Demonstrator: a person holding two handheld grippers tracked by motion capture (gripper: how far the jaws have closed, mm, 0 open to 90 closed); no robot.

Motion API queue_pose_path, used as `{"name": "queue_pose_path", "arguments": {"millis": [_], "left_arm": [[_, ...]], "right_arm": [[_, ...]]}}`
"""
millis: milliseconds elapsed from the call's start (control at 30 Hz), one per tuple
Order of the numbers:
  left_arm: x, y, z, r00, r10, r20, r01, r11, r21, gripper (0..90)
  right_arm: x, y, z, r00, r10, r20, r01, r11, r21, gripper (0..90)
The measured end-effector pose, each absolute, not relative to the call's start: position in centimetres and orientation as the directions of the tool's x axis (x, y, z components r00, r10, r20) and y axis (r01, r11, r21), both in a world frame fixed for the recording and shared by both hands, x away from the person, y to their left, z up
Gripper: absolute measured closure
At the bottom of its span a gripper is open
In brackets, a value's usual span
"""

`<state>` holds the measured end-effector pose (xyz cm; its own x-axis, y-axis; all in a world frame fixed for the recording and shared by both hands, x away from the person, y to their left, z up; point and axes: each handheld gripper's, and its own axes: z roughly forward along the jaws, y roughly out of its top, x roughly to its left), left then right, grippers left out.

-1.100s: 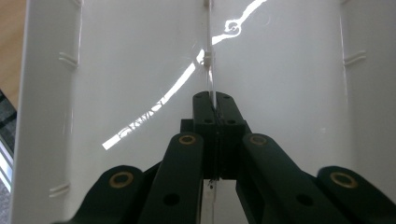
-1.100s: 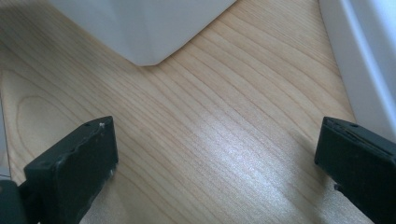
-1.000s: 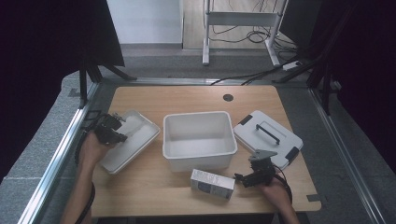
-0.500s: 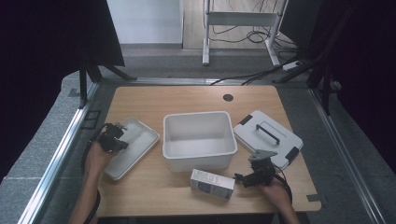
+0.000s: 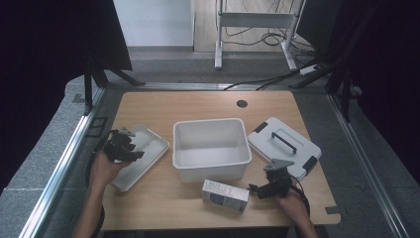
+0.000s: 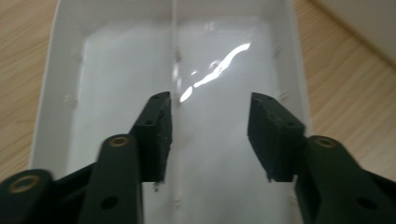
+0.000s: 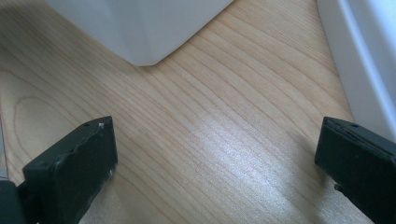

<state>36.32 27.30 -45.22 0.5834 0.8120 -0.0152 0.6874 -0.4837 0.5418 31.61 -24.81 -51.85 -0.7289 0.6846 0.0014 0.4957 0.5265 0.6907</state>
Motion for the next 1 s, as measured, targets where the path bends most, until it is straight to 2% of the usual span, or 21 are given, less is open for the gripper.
{"name": "queue_pose_path", "arguments": {"millis": [33, 133, 367, 633, 800, 1000], "left_arm": [[36.1, 27.0, -45.1, 0.591, 0.806, -0.024, 0.679, -0.482, 0.554, 38.2], [35.1, 25.8, -45.1, 0.632, 0.774, -0.042, 0.640, -0.491, 0.592, 30.4], [33.2, 22.9, -45.3, 0.685, 0.728, -0.029, 0.578, -0.519, 0.630, 16.4], [31.4, 19.7, -46.9, 0.737, 0.674, -0.047, 0.535, -0.541, 0.649, 9.7], [30.3, 17.9, -48.8, 0.748, 0.663, -0.035, 0.524, -0.557, 0.644, 1.4], [29.7, 17.0, -51.0, 0.739, 0.671, -0.067, 0.537, -0.525, 0.660, 0.0]], "right_arm": [[31.6, -24.8, -51.8, -0.728, 0.685, 0.002, 0.496, 0.526, 0.691, 0.0], [31.6, -24.8, -51.8, -0.729, 0.684, 0.002, 0.495, 0.526, 0.691, 0.0], [31.6, -24.8, -51.8, -0.728, 0.685, 0.002, 0.496, 0.526, 0.691, 0.0], [31.6, -24.9, -51.8, -0.713, 0.701, 0.004, 0.509, 0.514, 0.691, 0.0], [31.6, -25.0, -51.8, -0.713, 0.701, 0.004, 0.510, 0.514, 0.690, 0.0], [31.4, -25.4, -51.3, -0.712, 0.702, 0.009, 0.523, 0.522, 0.674, 0.0]]}}
